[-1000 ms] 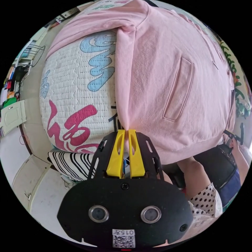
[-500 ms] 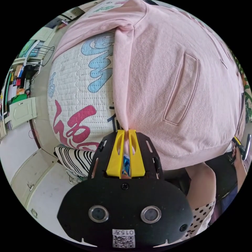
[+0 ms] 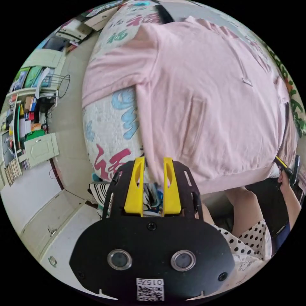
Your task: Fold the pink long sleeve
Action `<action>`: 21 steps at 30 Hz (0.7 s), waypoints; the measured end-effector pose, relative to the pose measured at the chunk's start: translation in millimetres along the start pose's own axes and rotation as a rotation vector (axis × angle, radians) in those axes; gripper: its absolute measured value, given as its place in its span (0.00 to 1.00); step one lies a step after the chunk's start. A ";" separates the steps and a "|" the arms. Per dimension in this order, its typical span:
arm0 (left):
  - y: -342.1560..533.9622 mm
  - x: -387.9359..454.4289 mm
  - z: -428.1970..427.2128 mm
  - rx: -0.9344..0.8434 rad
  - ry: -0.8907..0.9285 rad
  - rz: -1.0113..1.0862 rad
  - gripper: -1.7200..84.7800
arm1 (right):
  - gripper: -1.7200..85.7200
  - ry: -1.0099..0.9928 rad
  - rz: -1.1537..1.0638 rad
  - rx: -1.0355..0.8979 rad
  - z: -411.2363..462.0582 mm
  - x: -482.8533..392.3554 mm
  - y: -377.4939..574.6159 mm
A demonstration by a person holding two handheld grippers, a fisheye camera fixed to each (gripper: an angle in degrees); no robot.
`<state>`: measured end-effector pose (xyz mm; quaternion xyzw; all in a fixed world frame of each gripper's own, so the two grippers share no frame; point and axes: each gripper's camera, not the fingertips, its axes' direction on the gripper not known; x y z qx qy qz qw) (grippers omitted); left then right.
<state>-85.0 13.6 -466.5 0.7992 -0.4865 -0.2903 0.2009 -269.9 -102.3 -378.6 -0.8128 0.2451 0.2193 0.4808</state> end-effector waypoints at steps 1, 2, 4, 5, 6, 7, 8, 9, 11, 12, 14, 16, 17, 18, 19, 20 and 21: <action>-9.9 20.9 -7.7 0.022 0.003 0.019 0.14 | 0.04 -0.035 0.019 -0.001 -4.1 6.3 2.3; -32.1 67.3 -22.2 0.067 0.031 0.064 0.14 | 0.05 -0.101 0.042 -0.019 -12.7 18.3 5.1; -67.6 144.5 -43.2 0.124 0.115 0.145 0.14 | 0.08 -0.178 0.040 -0.065 -28.7 32.2 5.8; -90.1 198.7 -58.0 0.153 0.181 0.206 0.14 | 0.09 -0.208 -0.002 -0.061 -46.6 38.5 7.6; -109.5 254.2 -74.5 0.188 0.236 0.286 0.15 | 0.09 -0.208 -0.044 -0.012 -73.0 47.4 11.0; -117.5 281.4 -82.8 0.208 0.258 0.325 0.15 | 0.09 -0.206 -0.057 0.019 -88.7 54.6 12.1; -130.2 333.7 -98.2 0.242 0.300 0.413 0.15 | 0.10 -0.207 -0.056 0.077 -119.7 74.6 11.1; -139.3 381.3 -109.9 0.266 0.333 0.488 0.15 | 0.10 -0.208 -0.023 0.140 -150.9 102.1 6.0; -148.3 444.0 -116.0 0.280 0.357 0.590 0.15 | 0.11 -0.208 0.063 0.245 -193.5 152.8 -9.0; -153.1 479.1 -111.3 0.270 0.343 0.635 0.15 | 0.11 -0.216 0.143 0.316 -216.9 189.9 -24.7; -159.8 520.0 -95.5 0.209 0.318 0.672 0.15 | 0.12 -0.256 0.286 0.418 -241.0 245.1 -56.2; -163.7 545.7 -79.9 0.143 0.305 0.666 0.15 | 0.12 -0.332 0.407 0.479 -251.5 289.3 -95.5; -163.9 557.0 -72.0 0.110 0.280 0.660 0.15 | 0.12 -0.401 0.459 0.521 -253.8 310.4 -122.6; -161.7 564.6 -67.2 0.105 0.249 0.666 0.15 | 0.13 -0.451 0.503 0.550 -251.8 325.2 -149.1; -160.3 567.2 -65.5 0.106 0.230 0.671 0.15 | 0.13 -0.466 0.523 0.556 -249.4 330.4 -161.7; -157.9 570.6 -62.2 0.109 0.198 0.678 0.15 | 0.14 -0.478 0.567 0.555 -242.1 337.5 -184.6; -156.7 571.0 -59.0 0.107 0.184 0.658 0.15 | 0.14 -0.485 0.613 0.545 -233.1 341.0 -203.2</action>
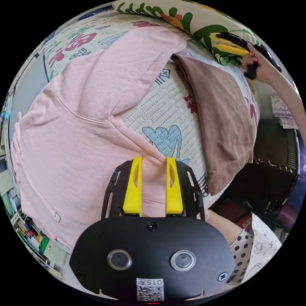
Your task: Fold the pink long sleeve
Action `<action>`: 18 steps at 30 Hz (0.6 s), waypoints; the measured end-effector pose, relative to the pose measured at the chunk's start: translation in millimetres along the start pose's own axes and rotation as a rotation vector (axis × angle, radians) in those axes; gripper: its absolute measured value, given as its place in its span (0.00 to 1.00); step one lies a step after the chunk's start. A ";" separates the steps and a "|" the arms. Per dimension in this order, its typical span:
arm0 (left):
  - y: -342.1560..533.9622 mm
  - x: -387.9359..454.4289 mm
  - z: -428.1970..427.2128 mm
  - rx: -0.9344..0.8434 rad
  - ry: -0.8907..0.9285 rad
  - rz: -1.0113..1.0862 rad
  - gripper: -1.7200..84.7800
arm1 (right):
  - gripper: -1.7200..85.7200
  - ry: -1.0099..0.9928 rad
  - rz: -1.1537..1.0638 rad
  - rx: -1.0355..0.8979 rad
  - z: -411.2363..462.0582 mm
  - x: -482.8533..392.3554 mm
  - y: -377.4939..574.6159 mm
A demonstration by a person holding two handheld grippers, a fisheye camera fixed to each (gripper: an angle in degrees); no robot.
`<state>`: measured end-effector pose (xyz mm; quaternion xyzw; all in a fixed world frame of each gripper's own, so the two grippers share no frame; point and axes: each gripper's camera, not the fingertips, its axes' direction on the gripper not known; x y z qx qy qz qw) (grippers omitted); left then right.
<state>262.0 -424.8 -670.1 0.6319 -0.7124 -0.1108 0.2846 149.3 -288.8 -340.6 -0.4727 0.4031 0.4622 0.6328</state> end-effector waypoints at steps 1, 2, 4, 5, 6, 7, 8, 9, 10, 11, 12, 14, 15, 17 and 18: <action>0.7 0.0 1.3 -0.002 -0.001 -0.014 0.15 | 0.14 -0.004 0.022 0.002 7.4 0.3 -4.0; 2.2 0.4 3.6 -0.010 -0.006 -0.033 0.15 | 0.15 -0.020 0.069 0.004 20.3 1.6 -9.8; 5.6 3.7 6.5 -0.021 -0.028 -0.032 0.15 | 0.15 -0.042 0.132 0.002 35.3 5.2 -13.9; 10.2 5.5 8.2 -0.020 -0.042 -0.026 0.15 | 0.15 -0.034 0.157 -0.004 42.7 7.4 -13.9; 16.7 5.8 10.1 -0.011 -0.050 -0.019 0.15 | 0.13 0.004 0.171 -0.009 46.9 9.5 -12.0; 20.6 5.1 11.0 -0.004 -0.051 -0.016 0.15 | 0.12 0.032 0.177 -0.009 47.1 10.8 -10.1; 28.8 2.1 12.7 0.011 -0.045 -0.017 0.15 | 0.11 0.074 0.185 -0.004 45.3 14.7 -4.4; 37.6 -2.4 14.4 0.025 -0.034 -0.022 0.15 | 0.10 0.075 0.182 0.000 42.0 19.8 2.7; 42.0 -4.8 15.3 0.032 -0.028 -0.024 0.15 | 0.09 0.073 0.175 0.003 39.7 22.6 6.8; 50.6 -9.0 17.2 0.041 -0.021 -0.025 0.15 | 0.08 0.063 0.149 0.008 34.6 28.5 15.3; 58.7 -13.1 19.1 0.046 -0.017 -0.023 0.15 | 0.06 0.009 0.119 0.007 27.7 34.7 23.7; 70.2 -20.5 21.2 0.047 -0.006 -0.022 0.15 | 0.05 -0.030 0.103 0.041 7.9 41.9 40.2; 80.0 -28.2 21.7 0.055 0.014 -0.031 0.15 | 0.05 -0.091 0.064 0.076 -11.3 43.4 53.9; 100.9 -46.4 20.1 0.094 0.082 -0.070 0.16 | 0.05 -0.184 0.003 0.113 -44.0 42.3 77.1; 117.8 -63.0 15.8 0.126 0.140 -0.110 0.17 | 0.05 -0.243 -0.061 0.135 -69.1 37.5 95.3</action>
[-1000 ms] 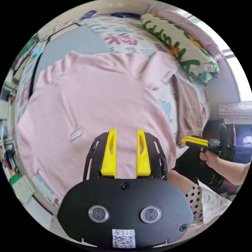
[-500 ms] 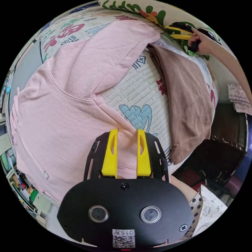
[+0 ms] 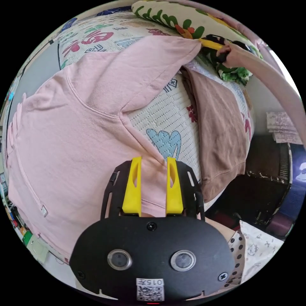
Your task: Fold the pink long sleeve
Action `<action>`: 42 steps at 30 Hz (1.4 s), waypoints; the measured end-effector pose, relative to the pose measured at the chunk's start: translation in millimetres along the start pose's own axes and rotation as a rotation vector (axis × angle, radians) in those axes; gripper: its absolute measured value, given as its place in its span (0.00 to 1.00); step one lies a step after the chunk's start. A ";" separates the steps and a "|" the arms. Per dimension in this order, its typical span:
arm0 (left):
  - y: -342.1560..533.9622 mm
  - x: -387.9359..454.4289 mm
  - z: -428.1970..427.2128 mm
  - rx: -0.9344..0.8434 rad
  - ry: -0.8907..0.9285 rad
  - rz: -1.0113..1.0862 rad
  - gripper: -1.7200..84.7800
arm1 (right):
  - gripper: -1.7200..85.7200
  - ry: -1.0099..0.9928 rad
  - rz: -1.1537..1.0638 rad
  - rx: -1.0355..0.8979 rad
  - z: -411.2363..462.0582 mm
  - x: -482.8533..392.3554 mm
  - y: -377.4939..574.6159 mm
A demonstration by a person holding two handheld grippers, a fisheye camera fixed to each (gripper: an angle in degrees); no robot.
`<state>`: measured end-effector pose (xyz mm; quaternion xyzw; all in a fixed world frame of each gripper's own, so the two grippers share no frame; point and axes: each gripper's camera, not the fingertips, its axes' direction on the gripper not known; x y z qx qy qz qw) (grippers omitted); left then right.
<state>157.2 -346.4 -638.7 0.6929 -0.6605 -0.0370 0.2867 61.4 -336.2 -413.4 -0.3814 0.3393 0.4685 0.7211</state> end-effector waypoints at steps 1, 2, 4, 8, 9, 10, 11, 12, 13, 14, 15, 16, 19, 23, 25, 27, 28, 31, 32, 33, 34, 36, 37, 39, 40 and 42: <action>8.0 -9.7 -6.0 0.021 0.021 -0.026 0.17 | 0.05 -0.028 -0.041 0.007 -13.2 -7.8 8.0; 25.8 -30.2 -21.1 0.073 0.067 -0.073 0.18 | 0.05 -0.079 -0.136 0.018 -40.0 -26.0 26.1; 56.1 -64.4 -49.0 0.167 0.143 -0.153 0.19 | 0.04 -0.162 -0.280 0.016 -78.4 -56.3 59.2; 136.1 -141.5 -127.0 0.416 0.322 -0.275 0.20 | 0.04 -0.382 -0.574 -0.096 -140.2 -127.1 163.9; 161.8 -162.8 -147.8 0.494 0.396 -0.301 0.20 | 0.04 -0.430 -0.654 -0.150 -149.3 -146.1 200.6; 174.9 -173.4 -156.8 0.530 0.440 -0.310 0.20 | 0.04 -0.448 -0.697 -0.176 -152.7 -155.1 220.3; 202.2 -194.1 -172.2 0.598 0.519 -0.326 0.21 | 0.04 -0.479 -0.777 -0.229 -156.5 -170.8 261.3; 232.1 -214.8 -183.7 0.659 0.574 -0.352 0.21 | 0.04 -0.506 -0.839 -0.294 -155.4 -182.5 304.1; 247.9 -225.3 -188.1 0.688 0.596 -0.365 0.21 | 0.04 -0.516 -0.860 -0.325 -153.2 -186.2 325.0; 280.8 -246.2 -193.9 0.738 0.628 -0.385 0.21 | 0.04 -0.529 -0.879 -0.385 -146.0 -189.8 366.6; 314.0 -267.0 -195.1 0.763 0.631 -0.402 0.22 | 0.04 -0.539 -0.891 -0.448 -136.4 -190.0 408.2; 330.6 -277.7 -193.9 0.764 0.627 -0.415 0.22 | 0.04 -0.540 -0.902 -0.478 -130.8 -189.1 429.5; 415.4 -336.8 -170.5 0.770 0.674 -0.521 0.23 | 0.04 -0.505 -0.948 -0.611 -100.8 -176.7 530.5; 522.1 -407.0 -117.4 0.776 0.891 -0.744 0.23 | 0.04 -0.398 -1.069 -0.774 -70.3 -162.0 633.4; 550.3 -416.9 -109.9 0.727 0.813 -0.741 0.22 | 0.04 -0.380 -1.101 -0.809 -64.7 -158.4 657.7; 570.6 -425.1 -92.2 0.618 0.760 -0.714 0.22 | 0.04 -0.365 -1.139 -0.861 -56.3 -155.6 679.6; 575.2 -427.2 -86.9 0.605 0.761 -0.713 0.21 | 0.04 -0.352 -1.151 -0.872 -53.7 -155.3 683.8; 598.3 -440.9 -63.2 0.578 0.822 -0.740 0.15 | 0.04 -0.315 -1.244 -0.922 -42.1 -155.9 699.6; 606.4 -444.8 -56.8 0.569 0.824 -0.747 0.12 | 0.04 -0.299 -1.268 -0.945 -36.1 -156.0 703.0; 613.9 -446.2 -53.7 0.557 0.801 -0.744 0.07 | 0.04 -0.281 -1.283 -0.974 -29.6 -155.9 704.2; 617.0 -445.6 -53.5 0.553 0.787 -0.732 0.04 | 0.04 -0.280 -1.288 -0.985 -26.8 -155.7 703.7; 627.2 -436.1 -58.9 0.517 0.666 -0.680 0.03 | 0.04 -0.298 -1.268 -1.035 -15.1 -153.7 694.5; 628.9 -432.6 -60.2 0.505 0.635 -0.658 0.03 | 0.04 -0.304 -1.255 -1.048 -11.6 -153.1 691.2; 638.1 -421.3 -57.4 0.477 0.581 -0.632 0.02 | 0.05 -0.292 -1.248 -1.068 1.9 -154.4 681.6; 640.5 -419.1 -55.4 0.476 0.576 -0.635 0.02 | 0.05 -0.283 -1.262 -1.064 5.1 -155.8 680.7; 646.8 -413.1 -41.3 0.455 0.545 -0.665 0.03 | 0.06 -0.229 -1.270 -1.111 28.8 -159.5 677.4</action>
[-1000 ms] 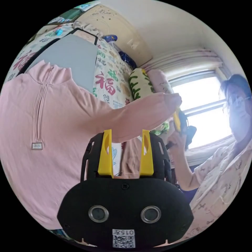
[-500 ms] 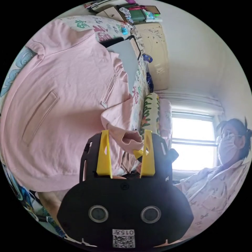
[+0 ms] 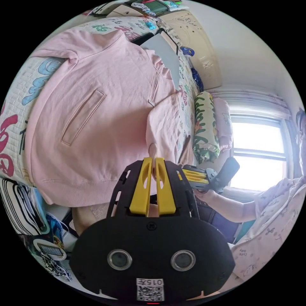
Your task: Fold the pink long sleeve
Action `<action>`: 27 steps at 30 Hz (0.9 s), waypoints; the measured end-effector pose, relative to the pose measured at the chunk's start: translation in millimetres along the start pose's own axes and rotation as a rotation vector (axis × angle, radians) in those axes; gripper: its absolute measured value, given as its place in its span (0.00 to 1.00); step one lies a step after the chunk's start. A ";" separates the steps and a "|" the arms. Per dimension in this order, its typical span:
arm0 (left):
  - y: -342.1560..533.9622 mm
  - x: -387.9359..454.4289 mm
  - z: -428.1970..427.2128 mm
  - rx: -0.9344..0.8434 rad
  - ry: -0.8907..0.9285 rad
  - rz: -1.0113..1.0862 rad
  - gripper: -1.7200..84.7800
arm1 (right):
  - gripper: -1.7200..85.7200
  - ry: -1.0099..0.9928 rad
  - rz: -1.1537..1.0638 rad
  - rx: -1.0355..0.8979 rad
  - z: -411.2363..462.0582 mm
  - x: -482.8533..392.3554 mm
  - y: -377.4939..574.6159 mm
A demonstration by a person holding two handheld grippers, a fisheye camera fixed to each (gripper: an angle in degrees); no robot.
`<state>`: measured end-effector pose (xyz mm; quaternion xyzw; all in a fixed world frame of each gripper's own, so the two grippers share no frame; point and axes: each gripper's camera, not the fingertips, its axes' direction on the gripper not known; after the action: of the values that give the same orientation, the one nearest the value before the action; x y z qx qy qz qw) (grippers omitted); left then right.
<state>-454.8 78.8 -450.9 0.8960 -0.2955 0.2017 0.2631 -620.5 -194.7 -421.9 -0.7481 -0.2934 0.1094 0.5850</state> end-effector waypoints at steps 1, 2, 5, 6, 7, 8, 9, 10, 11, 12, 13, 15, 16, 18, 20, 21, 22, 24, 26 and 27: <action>2.1 -1.7 3.2 -0.003 -0.014 0.002 0.03 | 0.06 -0.006 0.021 -0.021 1.9 7.1 -4.3; 5.4 -5.0 10.8 -0.023 -0.043 0.003 0.03 | 0.07 -0.012 0.078 -0.036 0.7 24.2 -11.3; 12.0 -7.2 22.2 -0.073 -0.080 0.007 0.06 | 0.09 -0.063 0.252 0.014 -28.9 85.8 -19.9; 11.5 -4.1 20.5 -0.081 -0.120 0.018 0.07 | 0.10 -0.090 0.339 0.059 -48.9 119.2 -18.8; 10.3 -1.8 18.1 -0.076 -0.142 0.027 0.09 | 0.10 -0.098 0.386 0.089 -60.6 137.7 -16.9; 4.8 3.8 11.6 -0.054 -0.184 0.045 0.12 | 0.10 -0.100 0.496 0.159 -86.6 179.0 -10.7; -5.5 10.0 5.1 -0.022 -0.227 0.051 0.14 | 0.11 -0.086 0.604 0.222 -113.2 221.8 -3.3; -12.4 14.0 2.5 -0.005 -0.243 0.059 0.15 | 0.11 -0.070 0.657 0.250 -126.9 243.3 0.7; -29.6 25.1 -0.2 0.029 -0.262 0.089 0.15 | 0.11 -0.027 0.777 0.310 -154.7 285.3 9.9; -51.7 39.2 2.2 0.061 -0.267 0.128 0.16 | 0.12 -0.002 0.901 0.377 -180.2 324.8 20.1; -64.6 47.1 5.9 0.073 -0.267 0.147 0.16 | 0.12 -0.007 0.947 0.416 -191.4 343.0 24.4; -125.4 83.5 38.6 0.093 -0.244 0.227 0.16 | 0.13 -0.059 1.079 0.530 -220.2 407.9 31.7; -142.5 93.4 51.4 0.086 -0.234 0.246 0.16 | 0.13 -0.075 1.095 0.549 -223.9 421.9 30.6; -211.6 135.3 114.1 0.041 -0.177 0.331 0.16 | 0.14 -0.144 1.143 0.573 -229.6 476.1 17.8; -260.0 166.8 164.7 0.018 -0.130 0.381 0.16 | 0.14 -0.182 1.167 0.580 -230.8 513.4 5.3; -289.9 187.8 197.5 0.005 -0.115 0.403 0.16 | 0.14 -0.197 1.183 0.583 -232.3 536.8 -2.3; -303.8 198.2 213.2 0.001 -0.114 0.413 0.16 | 0.14 -0.204 1.191 0.585 -233.1 548.2 -5.8; -352.9 234.5 271.0 -0.013 -0.141 0.436 0.17 | 0.14 -0.246 1.218 0.590 -235.9 591.8 -18.0; -383.0 253.3 309.2 -0.031 -0.186 0.429 0.16 | 0.14 -0.295 1.232 0.586 -237.1 621.3 -24.3; -399.3 262.3 333.3 -0.053 -0.208 0.420 0.16 | 0.12 -0.315 1.252 0.581 -239.0 638.5 -25.3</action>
<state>62.8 45.3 -716.0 0.8237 -0.5060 0.1505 0.2070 6.1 -23.0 -213.8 -0.5651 0.1519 0.6061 0.5388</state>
